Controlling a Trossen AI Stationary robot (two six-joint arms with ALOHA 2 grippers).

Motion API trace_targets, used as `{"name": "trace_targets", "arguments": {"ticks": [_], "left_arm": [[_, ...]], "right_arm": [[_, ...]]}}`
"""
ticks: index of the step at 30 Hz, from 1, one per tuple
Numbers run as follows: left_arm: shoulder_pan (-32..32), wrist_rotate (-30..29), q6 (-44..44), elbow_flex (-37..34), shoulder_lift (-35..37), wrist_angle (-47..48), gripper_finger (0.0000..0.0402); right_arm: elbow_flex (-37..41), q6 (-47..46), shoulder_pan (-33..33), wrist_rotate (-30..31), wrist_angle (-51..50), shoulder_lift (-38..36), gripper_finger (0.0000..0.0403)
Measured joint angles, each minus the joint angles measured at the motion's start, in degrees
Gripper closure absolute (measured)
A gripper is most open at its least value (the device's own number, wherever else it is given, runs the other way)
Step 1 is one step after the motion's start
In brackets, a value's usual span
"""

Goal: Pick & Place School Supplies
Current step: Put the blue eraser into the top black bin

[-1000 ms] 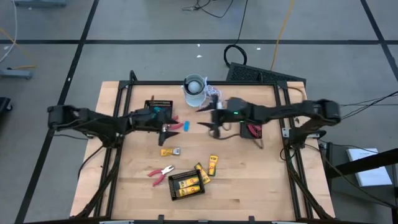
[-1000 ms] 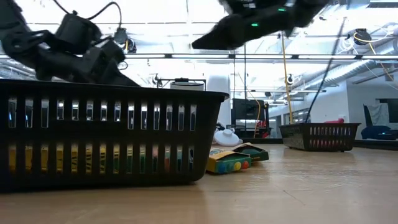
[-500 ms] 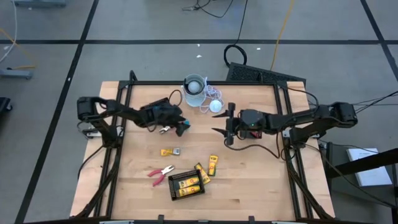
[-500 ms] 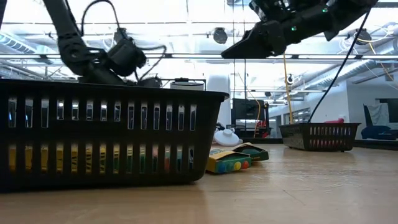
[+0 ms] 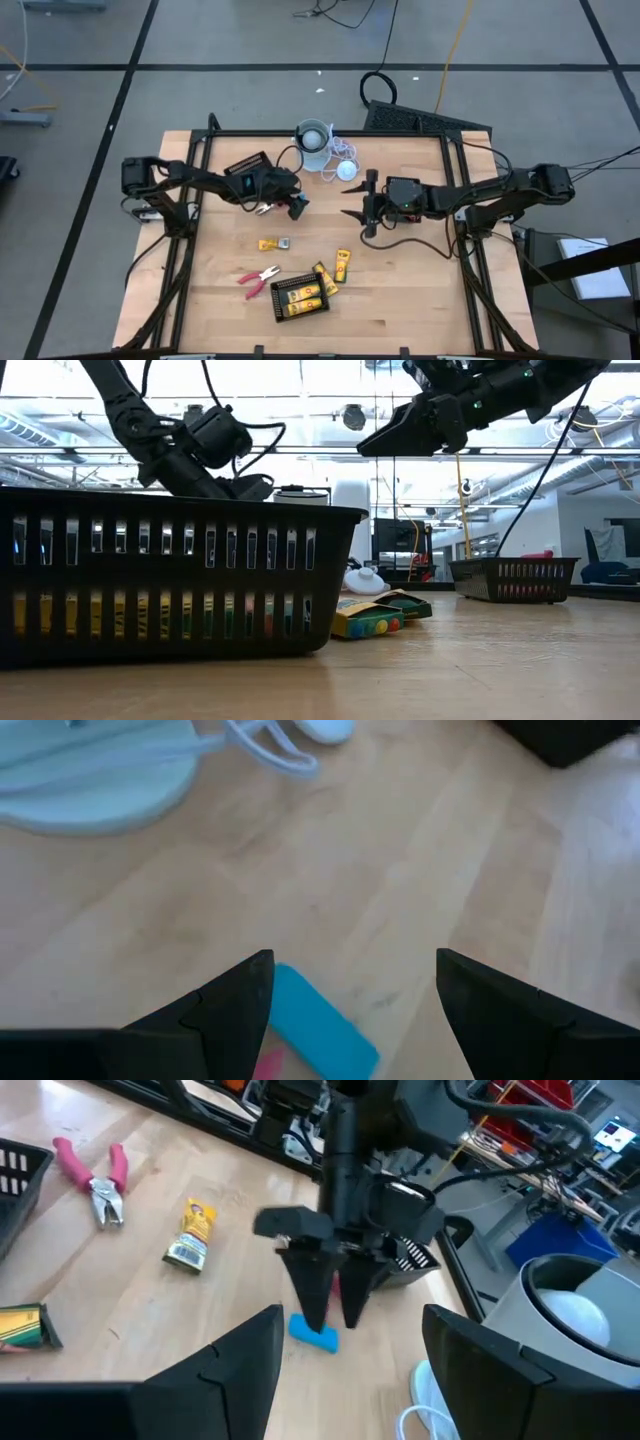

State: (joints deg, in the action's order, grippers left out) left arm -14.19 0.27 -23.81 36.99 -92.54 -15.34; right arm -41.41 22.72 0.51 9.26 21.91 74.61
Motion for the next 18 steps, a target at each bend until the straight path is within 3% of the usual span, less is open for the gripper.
{"name": "trace_targets", "arguments": {"ticks": [18], "left_arm": [[3.85, -6.48, -8.52, -0.02, 0.56, 6.73, 0.0119]], "right_arm": [[-0.02, -0.85, 0.55, 0.0, 0.1, 0.0, 0.017]]}}
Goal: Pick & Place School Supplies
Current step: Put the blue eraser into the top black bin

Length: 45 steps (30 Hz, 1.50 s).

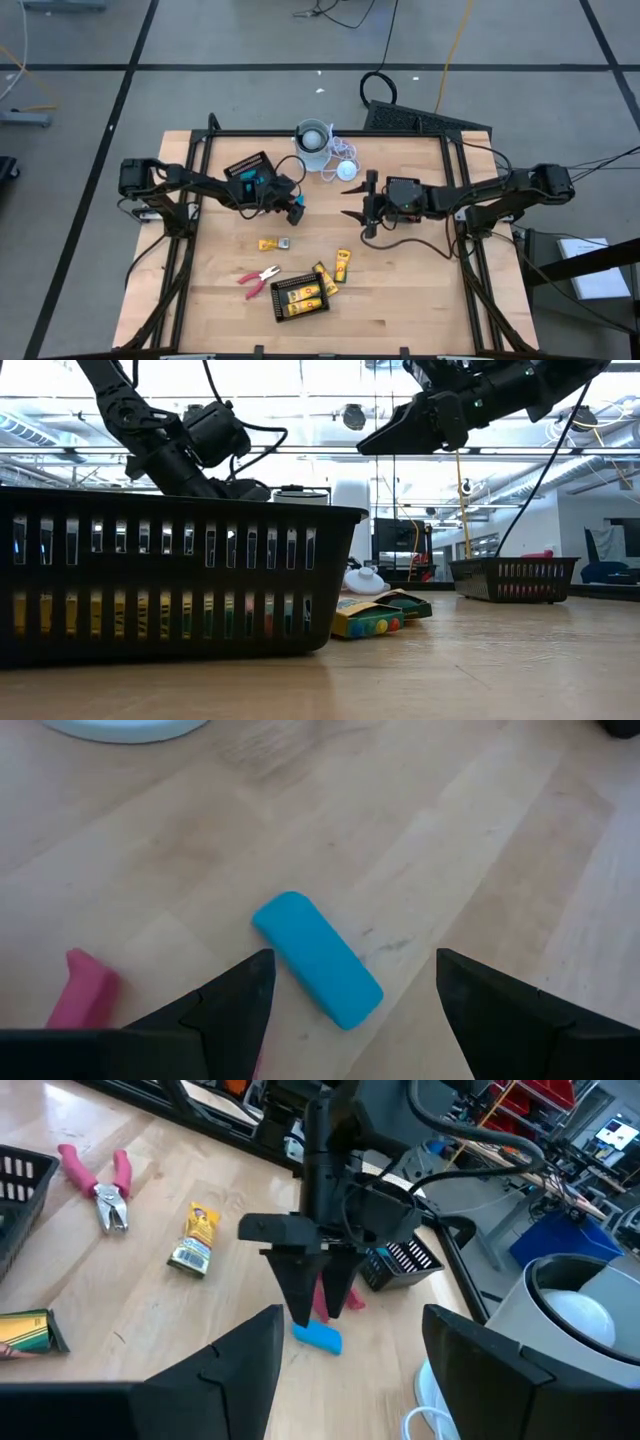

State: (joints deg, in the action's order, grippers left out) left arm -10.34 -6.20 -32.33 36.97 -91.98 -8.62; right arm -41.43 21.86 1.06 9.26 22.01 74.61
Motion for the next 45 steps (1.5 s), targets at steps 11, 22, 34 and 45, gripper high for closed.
{"name": "trace_targets", "arguments": {"ticks": [11, 22, 34, 45], "left_arm": [[-0.04, 0.25, -0.81, 2.1, -0.81, 0.71, 0.0119], [0.36, 0.31, 0.71, 6.86, -5.12, 7.65, 0.0119], [0.99, -0.18, 0.06, 6.86, -5.25, 7.9, 0.0119], [3.02, 1.2, -0.82, 6.87, -6.85, 4.78, 0.0119]], "right_arm": [[-0.02, 1.79, 1.79, 1.53, 1.07, 0.0, 0.017], [-0.07, 2.64, 2.08, 1.6, 2.03, 0.0, 0.017], [-0.07, 3.04, 2.05, 1.6, 2.57, 0.0, 0.017], [-0.07, 4.42, 2.05, 1.6, 3.58, 0.0, 0.017]]}}
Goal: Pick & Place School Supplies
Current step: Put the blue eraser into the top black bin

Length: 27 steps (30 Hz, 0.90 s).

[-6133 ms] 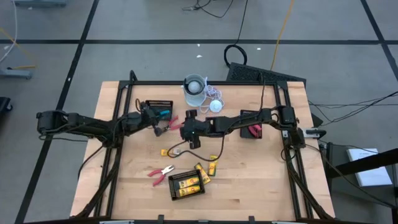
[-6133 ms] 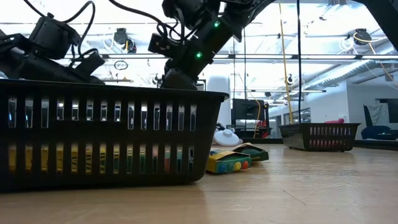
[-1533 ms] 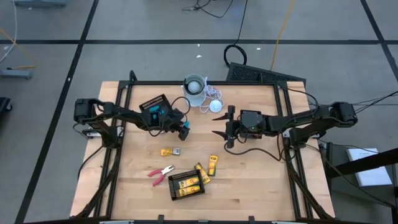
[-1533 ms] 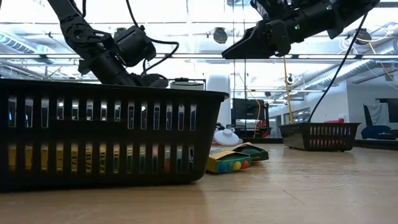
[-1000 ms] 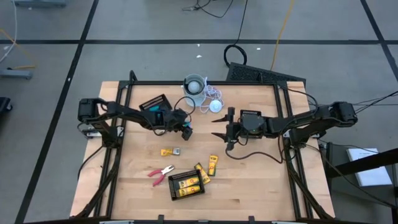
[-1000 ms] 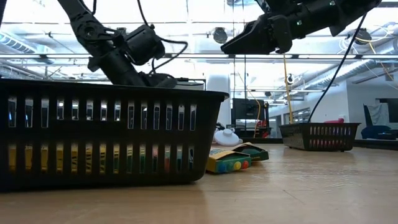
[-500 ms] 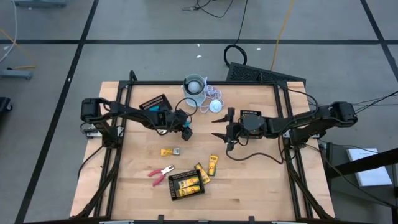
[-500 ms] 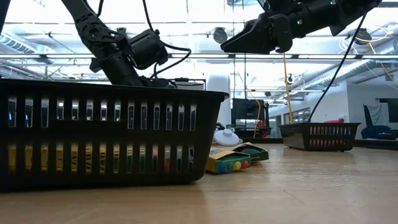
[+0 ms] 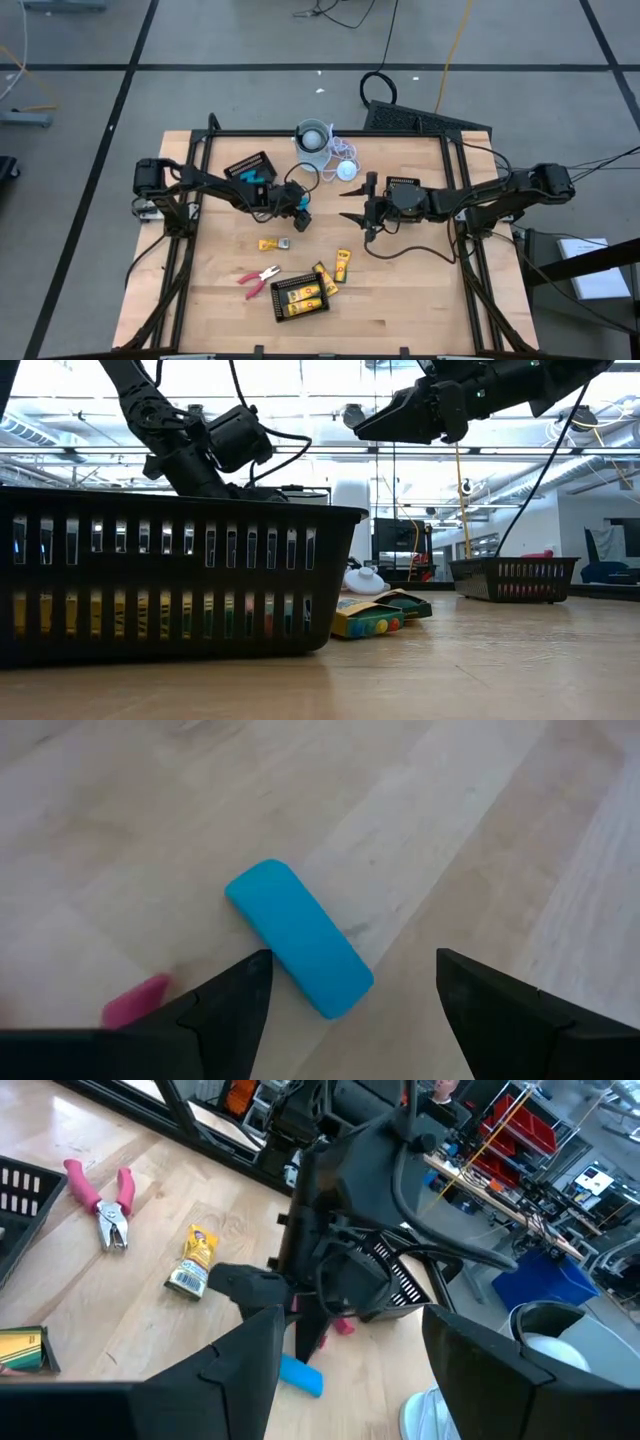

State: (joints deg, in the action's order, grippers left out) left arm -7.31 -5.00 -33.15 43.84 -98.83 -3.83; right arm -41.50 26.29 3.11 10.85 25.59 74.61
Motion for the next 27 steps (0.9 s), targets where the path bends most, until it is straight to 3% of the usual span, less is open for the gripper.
{"name": "trace_targets", "arguments": {"ticks": [8, 22, 27], "left_arm": [[0.8, -0.83, 1.14, 6.04, -6.17, 1.61, 0.0137], [1.01, -0.95, 3.22, 8.38, -7.86, 5.94, 0.034], [1.07, -0.89, 5.63, 8.35, -7.88, 6.08, 0.0359]], "right_arm": [[0.02, 0.15, 0.0, 1.19, 0.77, 0.0, 0.017], [0.02, 0.13, 0.0, 1.36, 0.67, 0.0, 0.017], [0.02, 0.13, 0.0, 1.36, 0.62, 0.0, 0.017]]}}
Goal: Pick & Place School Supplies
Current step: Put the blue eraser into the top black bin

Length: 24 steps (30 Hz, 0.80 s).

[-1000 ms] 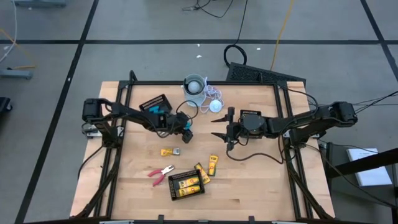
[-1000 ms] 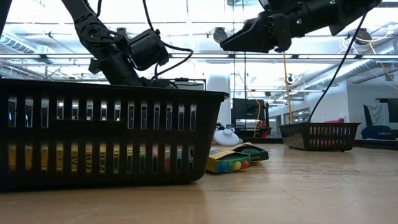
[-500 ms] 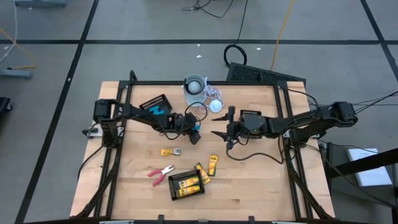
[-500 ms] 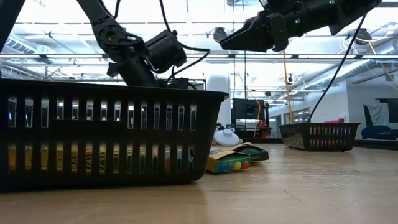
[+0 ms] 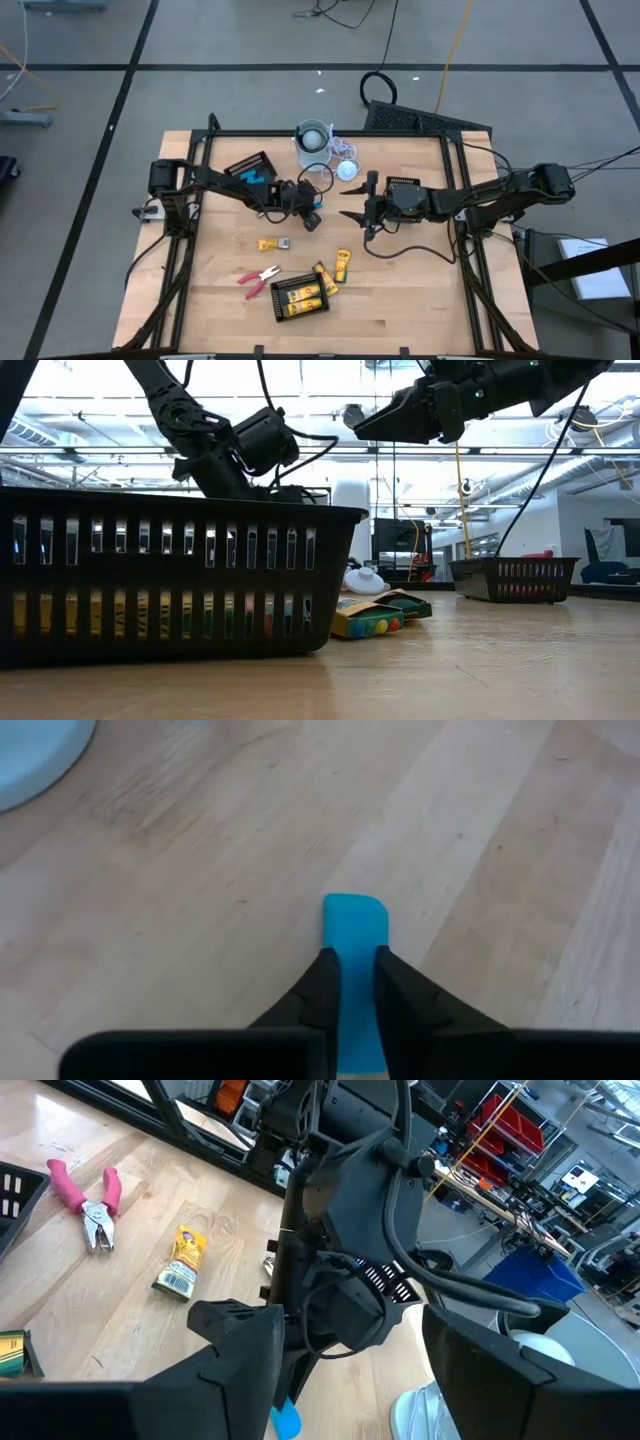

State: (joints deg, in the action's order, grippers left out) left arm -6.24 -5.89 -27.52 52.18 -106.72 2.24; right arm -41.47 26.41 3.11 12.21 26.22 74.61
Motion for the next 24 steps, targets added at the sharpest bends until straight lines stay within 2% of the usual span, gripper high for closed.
{"name": "trace_targets", "arguments": {"ticks": [5, 12, 17, 24], "left_arm": [[0.0, -0.38, 2.52, -0.07, 0.91, 0.03, 0.0399], [0.55, 0.78, 4.73, -0.44, 5.64, 3.8, 0.0399], [0.3, 1.19, 3.49, -0.24, 6.06, 2.79, 0.04], [0.29, 4.82, 5.93, -0.22, 5.65, 2.35, 0.034]], "right_arm": [[0.0, 0.0, 0.0, 0.0, -0.03, 0.0, 0.017], [0.0, 0.04, 0.0, 0.11, -0.07, 0.0, 0.017], [0.0, 0.24, 0.0, 0.07, 0.03, 0.0, 0.017], [0.0, 0.22, 0.0, 0.02, 0.07, 0.0, 0.017]]}}
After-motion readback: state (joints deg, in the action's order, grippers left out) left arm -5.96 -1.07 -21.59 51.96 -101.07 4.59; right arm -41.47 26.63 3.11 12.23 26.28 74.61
